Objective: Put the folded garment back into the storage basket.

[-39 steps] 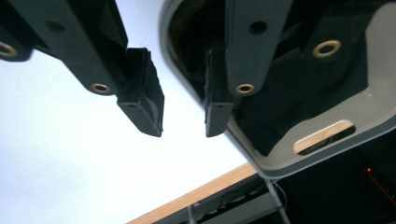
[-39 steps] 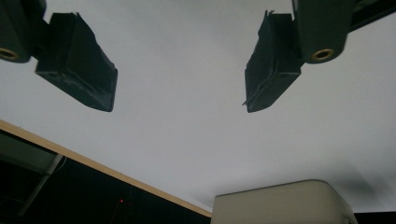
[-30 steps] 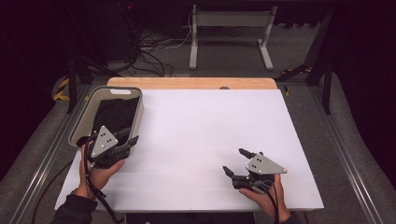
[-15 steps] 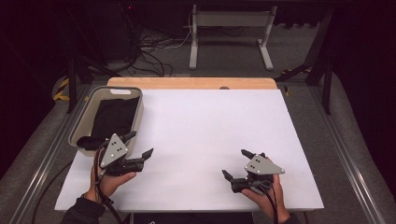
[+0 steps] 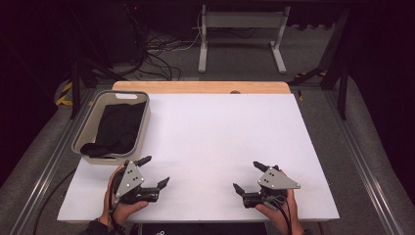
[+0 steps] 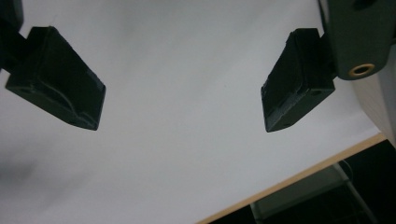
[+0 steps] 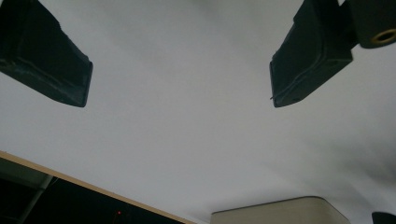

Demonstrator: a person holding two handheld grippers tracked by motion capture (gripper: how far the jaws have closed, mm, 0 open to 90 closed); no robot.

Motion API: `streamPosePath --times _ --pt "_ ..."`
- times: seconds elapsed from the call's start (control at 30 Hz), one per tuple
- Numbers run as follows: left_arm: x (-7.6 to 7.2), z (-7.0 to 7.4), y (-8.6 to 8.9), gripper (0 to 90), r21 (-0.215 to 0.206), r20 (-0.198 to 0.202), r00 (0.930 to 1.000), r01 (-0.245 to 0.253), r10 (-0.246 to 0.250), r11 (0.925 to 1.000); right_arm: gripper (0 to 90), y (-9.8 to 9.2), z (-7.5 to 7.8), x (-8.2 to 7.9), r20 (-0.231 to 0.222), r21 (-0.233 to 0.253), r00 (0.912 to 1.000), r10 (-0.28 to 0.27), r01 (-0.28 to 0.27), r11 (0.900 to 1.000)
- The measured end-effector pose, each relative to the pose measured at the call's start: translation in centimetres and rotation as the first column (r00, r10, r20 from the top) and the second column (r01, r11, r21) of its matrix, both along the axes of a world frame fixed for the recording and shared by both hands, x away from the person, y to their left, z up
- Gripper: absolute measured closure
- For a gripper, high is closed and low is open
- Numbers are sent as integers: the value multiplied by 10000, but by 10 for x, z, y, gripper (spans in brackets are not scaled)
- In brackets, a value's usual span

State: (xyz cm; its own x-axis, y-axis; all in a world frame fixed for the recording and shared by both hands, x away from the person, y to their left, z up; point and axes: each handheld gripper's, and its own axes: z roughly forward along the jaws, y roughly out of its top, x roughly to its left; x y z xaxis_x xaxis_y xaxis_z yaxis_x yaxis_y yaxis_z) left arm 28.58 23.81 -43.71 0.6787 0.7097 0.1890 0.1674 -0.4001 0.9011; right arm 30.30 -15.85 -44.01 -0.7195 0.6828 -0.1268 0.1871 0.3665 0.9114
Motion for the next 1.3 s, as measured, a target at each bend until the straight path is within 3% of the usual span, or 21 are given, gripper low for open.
streamPosePath --times 0.2,0.23,0.33,0.77,1.3 --pt "1 -5 -3 134 -235 -83 9999 92 -93 9997 54 -2 -1 1 36 104 9999 -135 134 9999" --pt "0 -5 -4 128 -16 32 10000 56 -56 10000 54 -3 -1 0 -24 202 9999 -150 150 9997" --pt "-1 -6 -5 123 7 22 9999 143 -143 9999 54 -3 -1 1 25 362 9998 -186 185 9992" --pt "2 -9 -8 102 144 -141 9990 415 -413 9990 54 -5 -4 5 -221 243 9988 -426 432 9988" --pt "3 -9 -6 91 138 -205 9982 563 -560 9983 54 -5 -3 7 -50 128 9983 -585 586 9982"
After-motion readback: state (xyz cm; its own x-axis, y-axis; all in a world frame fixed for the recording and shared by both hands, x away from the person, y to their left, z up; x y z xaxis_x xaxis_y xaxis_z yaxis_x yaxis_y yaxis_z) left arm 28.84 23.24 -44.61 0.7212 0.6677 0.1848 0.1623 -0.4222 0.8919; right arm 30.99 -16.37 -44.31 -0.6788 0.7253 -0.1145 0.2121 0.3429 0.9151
